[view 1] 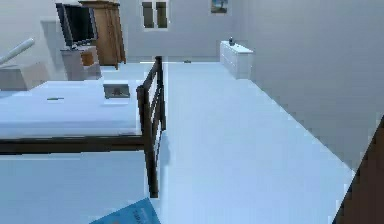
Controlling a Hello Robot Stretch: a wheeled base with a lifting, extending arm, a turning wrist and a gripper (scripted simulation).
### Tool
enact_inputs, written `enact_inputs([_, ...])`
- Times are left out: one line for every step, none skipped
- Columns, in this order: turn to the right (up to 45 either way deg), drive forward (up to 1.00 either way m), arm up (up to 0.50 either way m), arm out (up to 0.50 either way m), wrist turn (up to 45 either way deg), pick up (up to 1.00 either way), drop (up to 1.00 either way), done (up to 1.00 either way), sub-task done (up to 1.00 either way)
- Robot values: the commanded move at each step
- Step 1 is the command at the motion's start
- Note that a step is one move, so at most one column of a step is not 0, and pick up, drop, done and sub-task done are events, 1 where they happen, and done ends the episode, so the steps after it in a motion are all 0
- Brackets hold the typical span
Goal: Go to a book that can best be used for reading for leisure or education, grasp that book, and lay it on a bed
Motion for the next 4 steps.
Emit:
enact_inputs([0.0,1.0,0.0,0.0,0.0,0.0,0.0,0.0,0.0])
enact_inputs([0.0,1.0,0.0,0.0,0.0,0.0,0.0,0.0,0.0])
enact_inputs([0.0,0.75,0.0,0.0,0.0,0.0,0.0,0.0,0.0])
enact_inputs([-39.0,0.0,0.0,0.0,0.0,0.0,0.0,0.0,0.0])
